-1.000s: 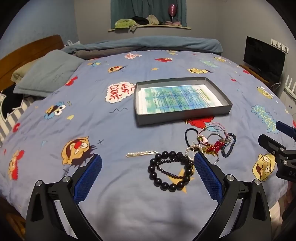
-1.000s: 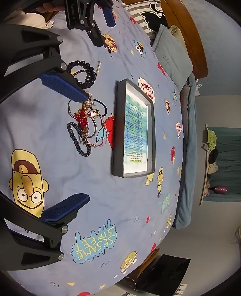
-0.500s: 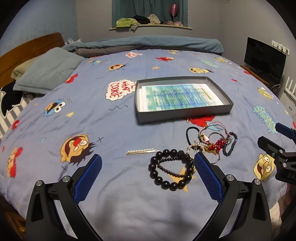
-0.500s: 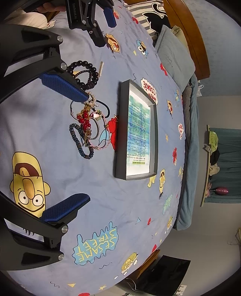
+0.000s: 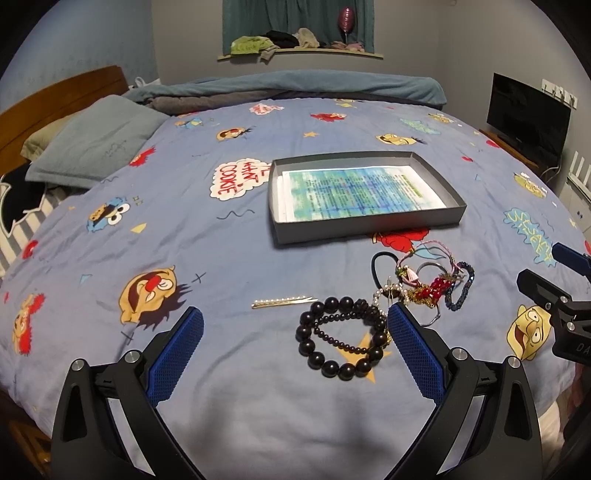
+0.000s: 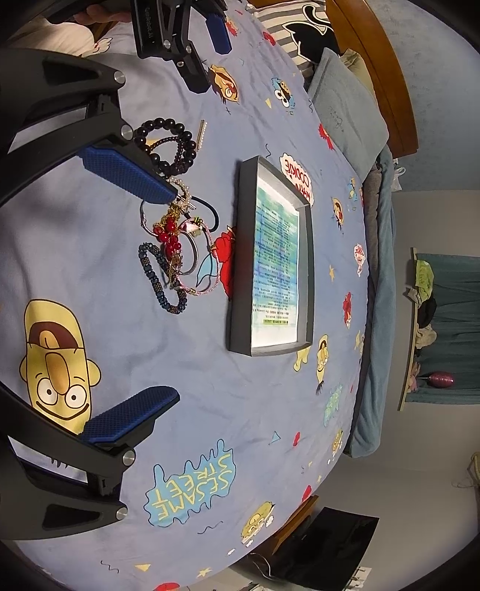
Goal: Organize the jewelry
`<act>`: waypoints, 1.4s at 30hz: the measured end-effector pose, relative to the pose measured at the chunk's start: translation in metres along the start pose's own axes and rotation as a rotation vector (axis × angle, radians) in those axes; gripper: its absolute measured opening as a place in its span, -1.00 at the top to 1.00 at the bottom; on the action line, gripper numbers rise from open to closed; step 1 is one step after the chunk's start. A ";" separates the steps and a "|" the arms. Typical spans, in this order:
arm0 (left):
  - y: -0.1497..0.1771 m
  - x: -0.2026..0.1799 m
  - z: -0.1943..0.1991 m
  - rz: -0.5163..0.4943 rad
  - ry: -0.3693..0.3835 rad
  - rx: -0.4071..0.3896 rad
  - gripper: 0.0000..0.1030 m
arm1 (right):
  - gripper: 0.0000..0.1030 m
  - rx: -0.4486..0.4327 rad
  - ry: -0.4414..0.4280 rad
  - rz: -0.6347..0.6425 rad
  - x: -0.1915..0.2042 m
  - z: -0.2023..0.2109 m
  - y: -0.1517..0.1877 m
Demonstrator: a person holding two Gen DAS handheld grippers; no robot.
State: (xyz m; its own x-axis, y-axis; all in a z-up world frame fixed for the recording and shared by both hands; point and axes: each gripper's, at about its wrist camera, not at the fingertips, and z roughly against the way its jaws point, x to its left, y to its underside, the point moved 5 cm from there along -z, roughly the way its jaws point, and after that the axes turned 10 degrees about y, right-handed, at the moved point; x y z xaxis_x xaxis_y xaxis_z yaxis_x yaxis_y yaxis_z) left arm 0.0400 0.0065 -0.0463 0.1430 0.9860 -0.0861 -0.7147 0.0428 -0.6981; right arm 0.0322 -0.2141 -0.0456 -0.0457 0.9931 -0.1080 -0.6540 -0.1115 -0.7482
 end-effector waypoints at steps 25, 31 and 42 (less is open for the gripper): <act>-0.002 -0.001 -0.003 -0.005 0.000 0.000 -0.92 | -0.89 0.001 -0.001 -0.003 -0.003 -0.001 -0.001; -0.002 -0.001 -0.003 -0.006 0.001 -0.001 -0.92 | -0.89 0.000 0.000 -0.005 -0.003 -0.001 -0.001; -0.001 -0.001 -0.003 -0.007 0.001 0.001 -0.92 | -0.89 0.001 0.001 -0.004 -0.004 -0.001 -0.001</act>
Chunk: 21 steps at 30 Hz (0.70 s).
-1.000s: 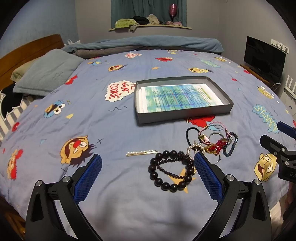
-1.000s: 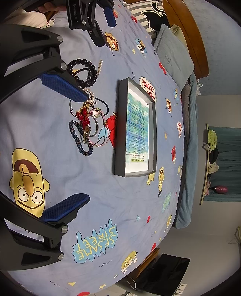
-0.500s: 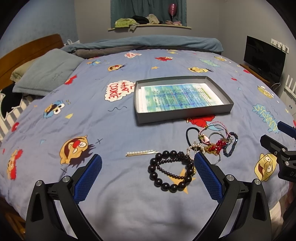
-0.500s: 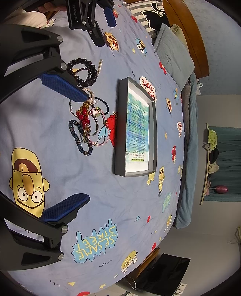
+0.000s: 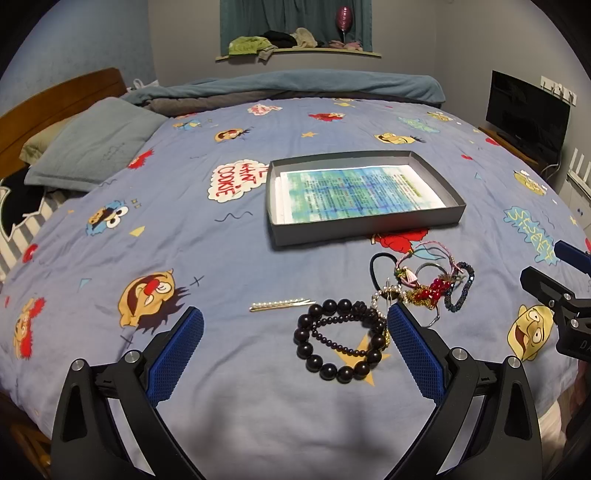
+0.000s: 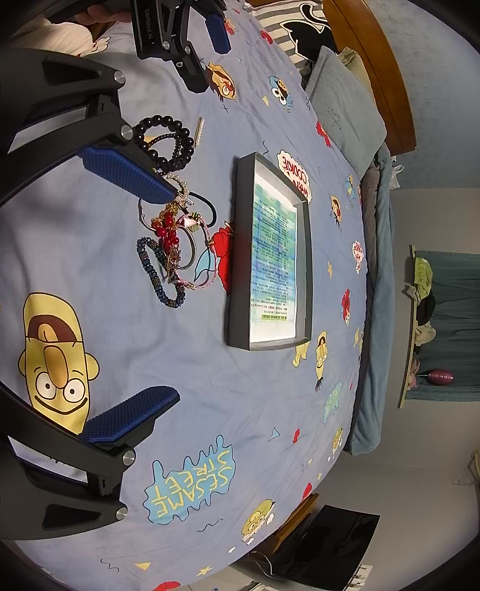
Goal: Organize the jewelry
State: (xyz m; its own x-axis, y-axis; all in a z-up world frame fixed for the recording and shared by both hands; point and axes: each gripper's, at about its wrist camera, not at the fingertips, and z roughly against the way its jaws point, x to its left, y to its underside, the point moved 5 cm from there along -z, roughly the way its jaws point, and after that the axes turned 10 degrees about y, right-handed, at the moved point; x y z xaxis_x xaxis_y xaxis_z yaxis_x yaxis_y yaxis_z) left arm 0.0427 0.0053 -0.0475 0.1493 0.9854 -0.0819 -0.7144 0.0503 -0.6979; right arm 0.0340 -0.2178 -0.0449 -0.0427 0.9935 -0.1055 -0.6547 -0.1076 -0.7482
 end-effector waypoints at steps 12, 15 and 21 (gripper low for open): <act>0.003 0.005 -0.007 -0.009 0.018 -0.025 -0.92 | -0.89 0.003 0.007 0.003 -0.001 -0.007 0.002; 0.006 0.012 -0.012 -0.028 0.019 -0.049 -0.92 | -0.89 -0.006 0.003 0.027 0.003 -0.014 0.002; 0.018 0.033 -0.033 -0.041 0.021 -0.028 -0.92 | -0.89 0.006 -0.050 0.023 0.007 -0.033 0.003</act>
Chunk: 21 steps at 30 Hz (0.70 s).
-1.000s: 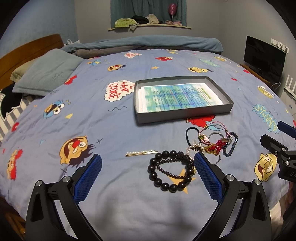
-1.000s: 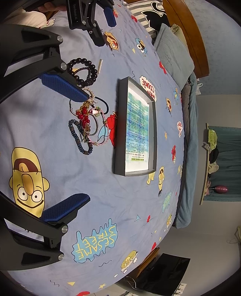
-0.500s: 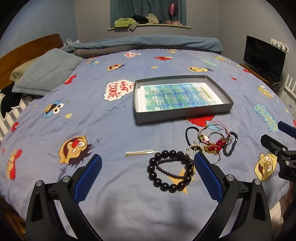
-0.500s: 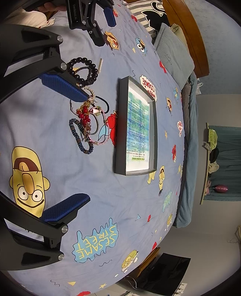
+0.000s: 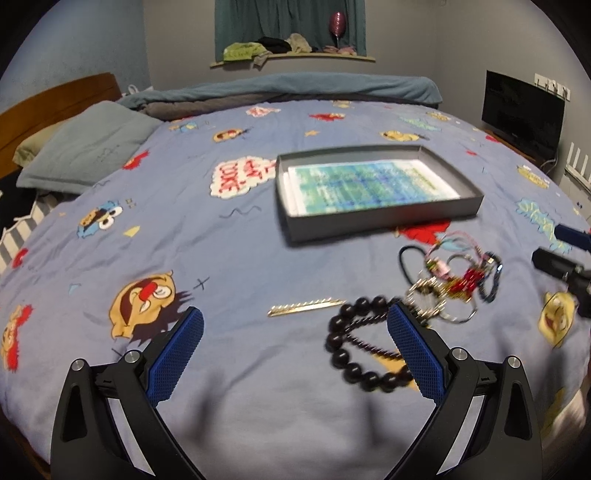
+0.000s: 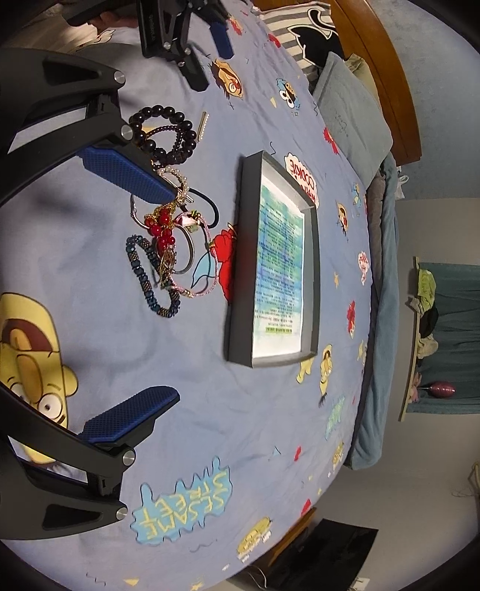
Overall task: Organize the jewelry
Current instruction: 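Grasp the large black bead bracelet with the left tool while the right tool grasps the pink string bracelet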
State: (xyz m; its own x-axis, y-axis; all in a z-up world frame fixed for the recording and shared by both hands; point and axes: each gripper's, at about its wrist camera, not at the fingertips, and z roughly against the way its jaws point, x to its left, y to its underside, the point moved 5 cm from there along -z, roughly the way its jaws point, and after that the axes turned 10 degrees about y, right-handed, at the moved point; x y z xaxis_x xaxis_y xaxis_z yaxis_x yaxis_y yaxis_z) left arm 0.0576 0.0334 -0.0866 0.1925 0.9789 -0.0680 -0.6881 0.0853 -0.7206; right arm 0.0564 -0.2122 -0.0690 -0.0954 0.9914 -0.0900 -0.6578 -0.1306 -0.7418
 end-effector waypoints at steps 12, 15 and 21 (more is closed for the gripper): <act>0.020 0.010 -0.023 -0.022 0.155 0.038 -0.57 | -0.55 0.045 -0.023 -0.024 -0.002 -0.039 -0.004; 0.022 -0.006 -0.025 -0.070 0.168 0.036 -0.45 | -0.27 0.053 -0.032 -0.019 0.000 -0.048 -0.005; 0.027 -0.015 -0.035 -0.054 0.212 0.098 0.16 | 0.25 0.075 -0.044 0.014 0.008 -0.067 -0.006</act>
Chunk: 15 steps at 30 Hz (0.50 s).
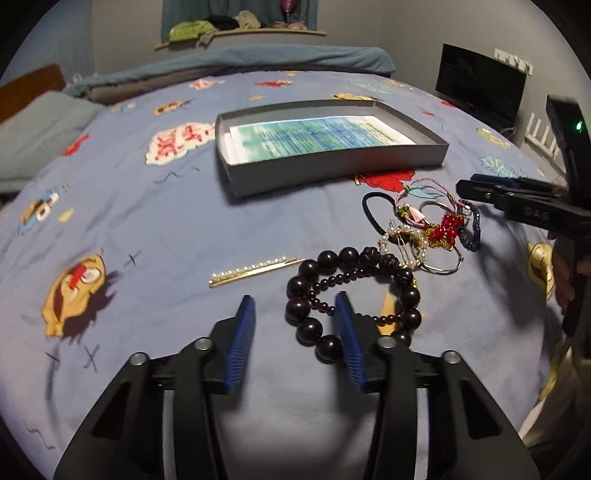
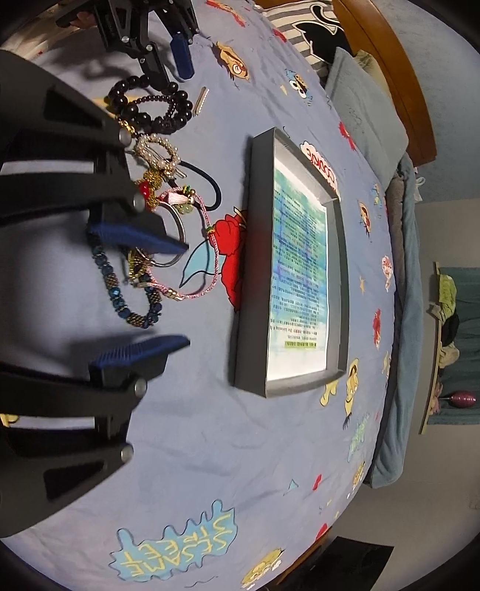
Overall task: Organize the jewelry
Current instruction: 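Grasp the large black bead bracelet with the left tool while the right tool grasps the pink string bracelet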
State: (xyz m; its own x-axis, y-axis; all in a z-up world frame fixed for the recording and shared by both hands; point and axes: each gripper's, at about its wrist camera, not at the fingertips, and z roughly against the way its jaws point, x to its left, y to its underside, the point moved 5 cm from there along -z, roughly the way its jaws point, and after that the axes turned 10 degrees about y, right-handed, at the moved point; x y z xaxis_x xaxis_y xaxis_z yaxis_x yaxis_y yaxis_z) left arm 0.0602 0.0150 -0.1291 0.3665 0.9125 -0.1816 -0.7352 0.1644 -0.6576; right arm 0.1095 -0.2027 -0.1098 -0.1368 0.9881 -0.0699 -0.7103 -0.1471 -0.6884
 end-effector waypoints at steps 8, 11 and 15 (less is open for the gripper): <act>0.008 -0.004 -0.004 -0.016 0.006 0.054 0.36 | 0.45 0.027 -0.017 0.015 0.003 -0.024 -0.008; 0.010 -0.003 -0.011 -0.018 0.002 0.070 0.36 | 0.57 0.056 -0.018 0.015 0.003 -0.035 -0.007; 0.009 0.001 -0.016 -0.009 0.003 0.065 0.53 | 0.80 0.069 -0.034 0.012 0.004 -0.043 -0.007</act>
State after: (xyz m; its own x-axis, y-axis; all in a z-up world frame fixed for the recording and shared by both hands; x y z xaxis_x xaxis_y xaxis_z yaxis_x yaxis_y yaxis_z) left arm 0.0631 0.0112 -0.1466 0.3743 0.9100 -0.1781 -0.7674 0.1962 -0.6104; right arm 0.1431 -0.1957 -0.1365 -0.1678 0.9844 -0.0522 -0.7542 -0.1623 -0.6363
